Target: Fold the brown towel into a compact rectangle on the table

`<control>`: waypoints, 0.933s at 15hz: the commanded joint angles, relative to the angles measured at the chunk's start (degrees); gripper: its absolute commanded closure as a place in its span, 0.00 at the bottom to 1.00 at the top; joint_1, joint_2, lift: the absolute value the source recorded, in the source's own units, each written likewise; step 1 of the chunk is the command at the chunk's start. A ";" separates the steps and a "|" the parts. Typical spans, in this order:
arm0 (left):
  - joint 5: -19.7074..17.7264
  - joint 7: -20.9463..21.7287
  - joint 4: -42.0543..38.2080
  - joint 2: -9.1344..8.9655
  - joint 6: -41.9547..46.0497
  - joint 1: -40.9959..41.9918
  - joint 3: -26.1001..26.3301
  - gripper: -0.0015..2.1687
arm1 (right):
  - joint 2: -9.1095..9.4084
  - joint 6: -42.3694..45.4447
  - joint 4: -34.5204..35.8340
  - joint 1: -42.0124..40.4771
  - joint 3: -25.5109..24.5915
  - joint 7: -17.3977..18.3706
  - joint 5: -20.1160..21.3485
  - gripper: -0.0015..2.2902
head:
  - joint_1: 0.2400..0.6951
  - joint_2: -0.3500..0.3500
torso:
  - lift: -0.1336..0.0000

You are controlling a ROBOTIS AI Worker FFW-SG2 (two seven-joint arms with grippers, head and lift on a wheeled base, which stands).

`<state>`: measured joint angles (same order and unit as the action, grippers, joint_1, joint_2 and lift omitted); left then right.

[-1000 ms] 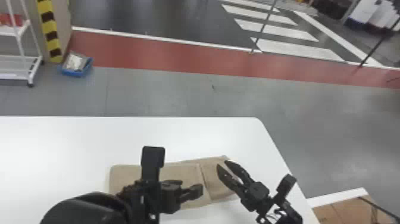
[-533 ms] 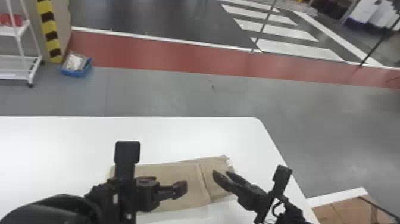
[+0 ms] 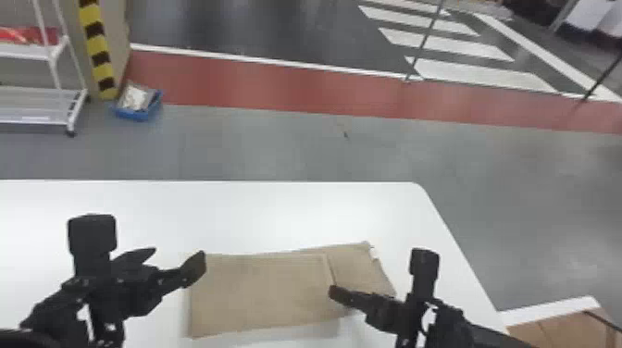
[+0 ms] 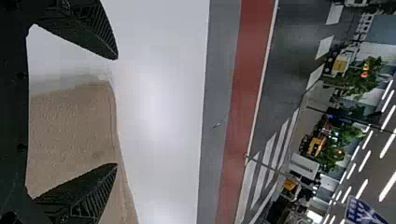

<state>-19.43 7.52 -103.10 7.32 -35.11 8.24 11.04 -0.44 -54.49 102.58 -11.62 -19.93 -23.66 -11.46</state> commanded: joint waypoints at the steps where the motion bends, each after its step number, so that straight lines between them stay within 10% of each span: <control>1: -0.08 1.18 0.35 0.59 2.45 1.17 -2.34 0.04 | 0.00 1.09 -0.01 0.63 2.17 2.04 0.74 0.19 | 1.00 0.14 | 1.00; 14: -0.78 3.46 1.76 0.24 4.03 1.70 -4.27 0.04 | -0.62 -4.36 -9.59 9.60 2.44 3.19 5.57 0.27 | 1.00 0.23 | 1.00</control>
<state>-19.91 10.77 -101.34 7.56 -31.07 9.94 6.77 -0.94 -58.79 94.17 -2.75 -17.38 -20.36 -5.90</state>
